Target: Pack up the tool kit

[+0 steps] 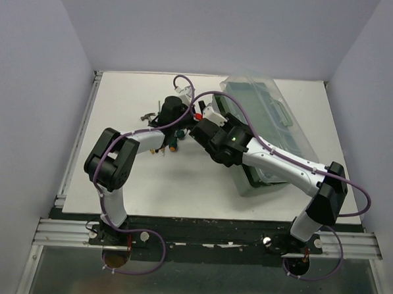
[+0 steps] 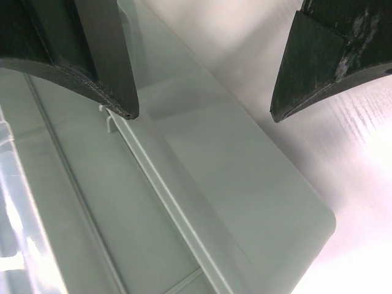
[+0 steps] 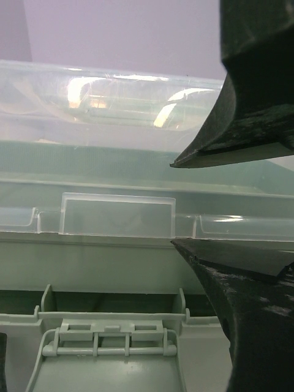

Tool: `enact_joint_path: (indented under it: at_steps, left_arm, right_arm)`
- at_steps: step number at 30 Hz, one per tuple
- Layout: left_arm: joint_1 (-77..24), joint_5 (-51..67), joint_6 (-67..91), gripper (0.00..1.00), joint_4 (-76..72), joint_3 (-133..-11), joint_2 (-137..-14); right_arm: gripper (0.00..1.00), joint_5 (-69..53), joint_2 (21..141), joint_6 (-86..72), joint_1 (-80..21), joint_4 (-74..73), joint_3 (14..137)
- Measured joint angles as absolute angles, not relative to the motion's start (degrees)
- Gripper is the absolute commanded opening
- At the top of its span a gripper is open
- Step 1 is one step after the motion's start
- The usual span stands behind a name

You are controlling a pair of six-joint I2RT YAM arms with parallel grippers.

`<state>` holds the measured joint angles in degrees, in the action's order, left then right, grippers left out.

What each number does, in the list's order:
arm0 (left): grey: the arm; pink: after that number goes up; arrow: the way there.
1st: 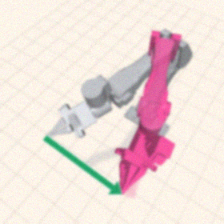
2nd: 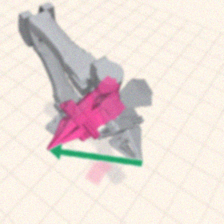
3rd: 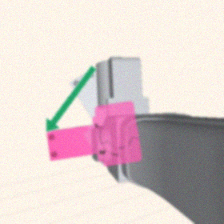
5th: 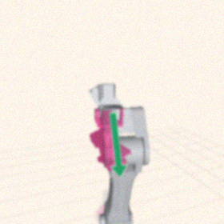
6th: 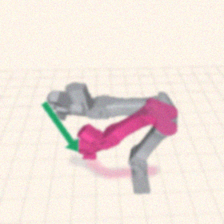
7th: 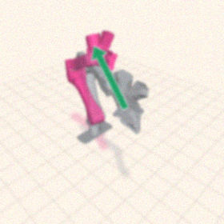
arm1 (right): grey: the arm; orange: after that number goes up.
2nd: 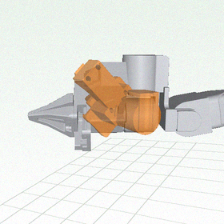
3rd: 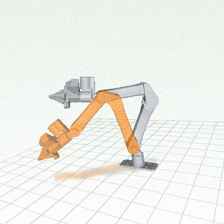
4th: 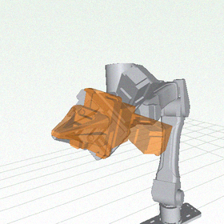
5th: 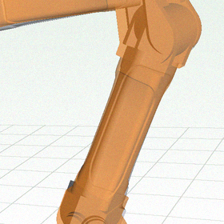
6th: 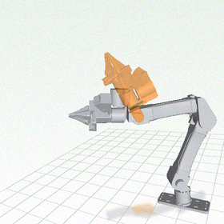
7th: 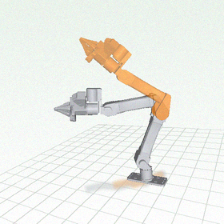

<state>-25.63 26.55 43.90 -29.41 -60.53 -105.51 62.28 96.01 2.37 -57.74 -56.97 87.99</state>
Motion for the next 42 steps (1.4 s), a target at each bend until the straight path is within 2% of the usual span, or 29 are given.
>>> enact_joint_path:
  at_steps: [19,29,34,37,42]
  left_arm:
    - [-26.0,26.2,46.0,0.99,-34.2,-60.8,-106.9]
    - [-26.4,26.2,46.6,0.99,-33.8,-65.4,-109.0]
    - [-27.0,25.8,45.8,0.99,-29.0,-69.2,-110.9]
    - [-27.5,24.6,44.7,0.91,-24.9,-70.6,-111.4]
    - [-27.9,23.1,42.6,0.69,-21.3,-71.1,-111.3]
  right_arm:
    - [0.55,62.0,96.5,2.1,-57.7,-57.1,88.0]
    - [0.54,61.8,96.9,1.9,-57.7,-57.1,88.0]
    - [0.54,61.7,97.0,1.9,-57.7,-57.1,88.0]
    - [0.53,61.7,97.1,2.0,-57.7,-57.1,88.0]
    - [0.53,61.7,97.2,2.0,-57.8,-57.1,88.0]
